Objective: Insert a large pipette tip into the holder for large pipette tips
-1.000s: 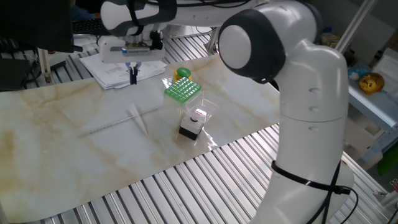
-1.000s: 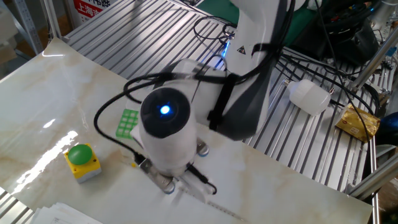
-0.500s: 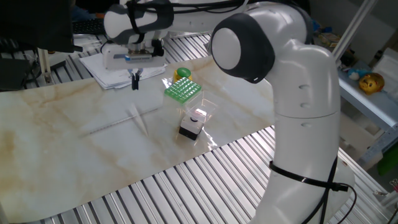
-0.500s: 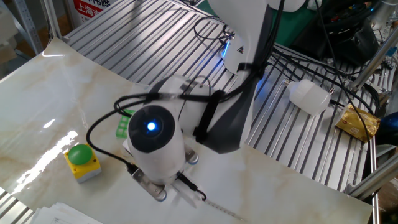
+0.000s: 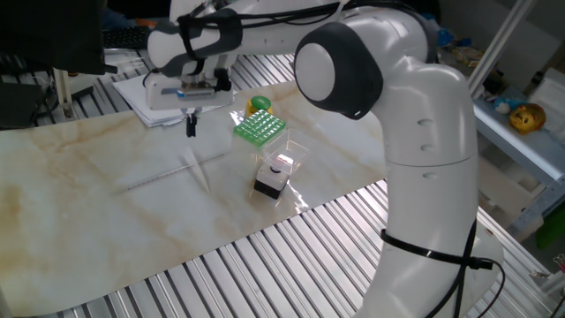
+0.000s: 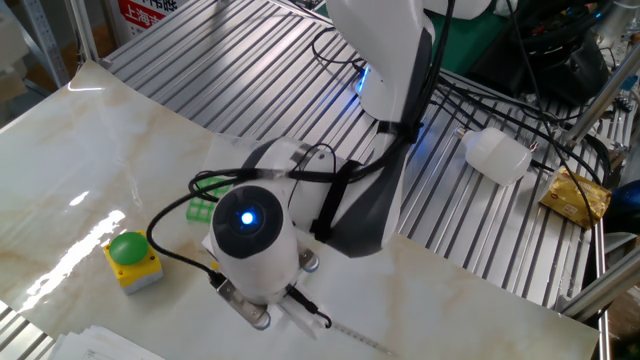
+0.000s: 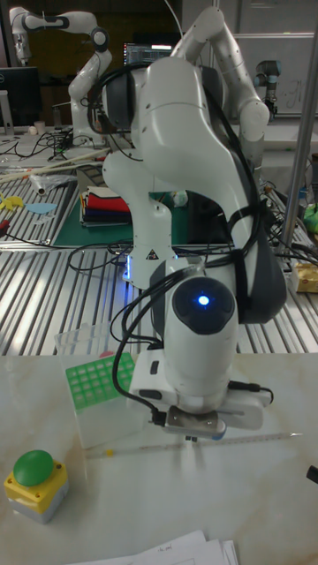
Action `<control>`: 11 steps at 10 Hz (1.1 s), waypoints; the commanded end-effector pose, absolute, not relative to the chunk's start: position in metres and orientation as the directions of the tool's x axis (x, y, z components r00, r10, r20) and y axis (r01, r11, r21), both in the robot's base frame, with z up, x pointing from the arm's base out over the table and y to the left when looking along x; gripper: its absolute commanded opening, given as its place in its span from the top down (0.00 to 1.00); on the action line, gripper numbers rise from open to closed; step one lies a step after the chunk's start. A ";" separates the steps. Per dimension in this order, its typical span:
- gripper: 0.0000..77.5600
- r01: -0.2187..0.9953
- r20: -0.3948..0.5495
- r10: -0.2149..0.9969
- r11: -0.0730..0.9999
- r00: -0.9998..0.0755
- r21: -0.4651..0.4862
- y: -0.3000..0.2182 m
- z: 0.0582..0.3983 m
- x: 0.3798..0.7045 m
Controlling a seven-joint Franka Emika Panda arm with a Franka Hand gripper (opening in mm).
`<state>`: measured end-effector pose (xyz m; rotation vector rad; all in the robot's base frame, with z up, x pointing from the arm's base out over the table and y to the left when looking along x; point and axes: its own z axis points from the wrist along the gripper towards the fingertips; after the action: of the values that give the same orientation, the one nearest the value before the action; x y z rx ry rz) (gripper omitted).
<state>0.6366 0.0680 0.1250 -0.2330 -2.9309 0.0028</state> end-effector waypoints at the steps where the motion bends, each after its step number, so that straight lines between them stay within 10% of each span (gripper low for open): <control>1: 1.00 0.148 0.215 0.148 0.989 -0.965 -0.017 0.069 0.111 0.634; 11: 1.00 0.134 0.244 0.135 0.991 -0.960 -0.019 0.068 0.096 0.634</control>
<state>0.6334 0.0683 0.0947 -0.2002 -2.8952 0.0039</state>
